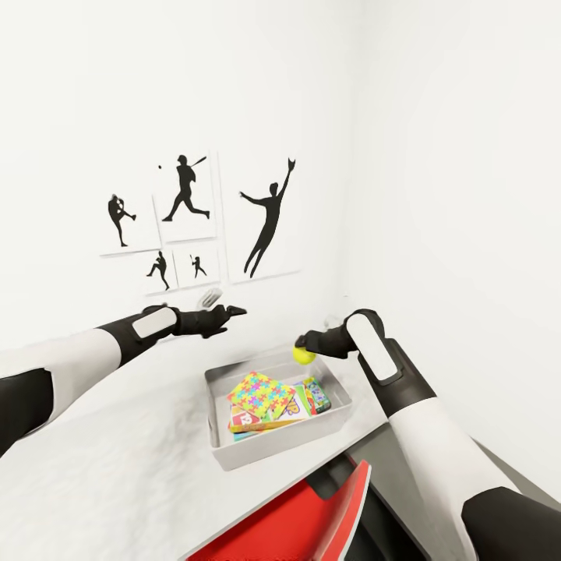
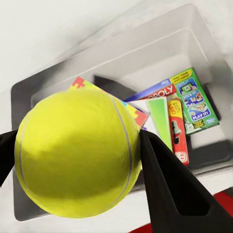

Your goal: Put all the toys in the child's room - the three board games (two on the bed and one on the table), the two jigsaw puzzles on the table, and the tennis ball on the table - inside the toy box on the table in the child's room.

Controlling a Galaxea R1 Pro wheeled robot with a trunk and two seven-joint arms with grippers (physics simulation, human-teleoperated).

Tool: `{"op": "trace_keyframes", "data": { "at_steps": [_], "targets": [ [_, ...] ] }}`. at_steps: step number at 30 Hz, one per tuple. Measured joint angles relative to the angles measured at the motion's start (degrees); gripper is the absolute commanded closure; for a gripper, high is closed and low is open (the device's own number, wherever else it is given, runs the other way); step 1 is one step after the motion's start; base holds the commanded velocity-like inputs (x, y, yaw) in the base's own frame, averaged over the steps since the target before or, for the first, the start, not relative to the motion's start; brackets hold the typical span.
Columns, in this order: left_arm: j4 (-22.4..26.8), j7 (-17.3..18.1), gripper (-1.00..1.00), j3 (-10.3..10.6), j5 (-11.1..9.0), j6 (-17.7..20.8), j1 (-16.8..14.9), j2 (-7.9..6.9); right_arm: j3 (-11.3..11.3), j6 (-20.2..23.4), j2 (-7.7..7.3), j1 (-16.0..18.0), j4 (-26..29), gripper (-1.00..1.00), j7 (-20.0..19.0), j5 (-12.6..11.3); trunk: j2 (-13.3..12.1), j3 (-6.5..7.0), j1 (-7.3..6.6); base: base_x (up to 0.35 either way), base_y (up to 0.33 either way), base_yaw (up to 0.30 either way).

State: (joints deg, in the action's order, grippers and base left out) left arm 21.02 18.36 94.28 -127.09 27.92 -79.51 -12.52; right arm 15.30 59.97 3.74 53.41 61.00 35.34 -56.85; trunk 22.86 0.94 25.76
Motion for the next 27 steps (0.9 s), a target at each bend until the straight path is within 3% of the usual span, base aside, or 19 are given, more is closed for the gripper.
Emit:
{"op": "trace_keyframes", "data": {
  "at_steps": [5,9,11,23,27],
  "targets": [
    [0.0,6.0,-1.0,0.1,0.1,0.1,0.0,-0.81,0.0,0.0,-0.04,0.1,0.0,1.0,1.0,0.3,0.0,-0.46,0.0,0.0,0.0,0.0],
    [0.1,13.8,-1.0,0.2,0.2,0.4,0.0,-2.8,0.0,0.0,0.02,0.1,0.1,1.0,5.1,2.8,0.0,-0.84,0.0,0.0,0.0,0.0],
    [0.2,15.8,-1.0,0.3,0.2,0.5,0.0,-3.13,0.0,0.0,0.03,0.1,0.1,1.0,5.9,3.5,0.0,-1.03,0.0,0.0,0.0,0.0],
    [0.3,18.9,-1.0,0.6,0.2,0.7,0.1,-5.0,0.2,0.0,0.07,1.2,0.1,1.0,7.0,4.2,-0.1,-2.07,-0.01,0.0,0.0,0.0],
    [0.3,23.2,-1.0,0.8,0.2,0.7,0.1,-5.65,0.3,0.0,0.18,1.5,0.1,1.0,7.0,4.3,-0.1,-2.43,-0.02,0.0,0.0,0.0]
  ]
}}
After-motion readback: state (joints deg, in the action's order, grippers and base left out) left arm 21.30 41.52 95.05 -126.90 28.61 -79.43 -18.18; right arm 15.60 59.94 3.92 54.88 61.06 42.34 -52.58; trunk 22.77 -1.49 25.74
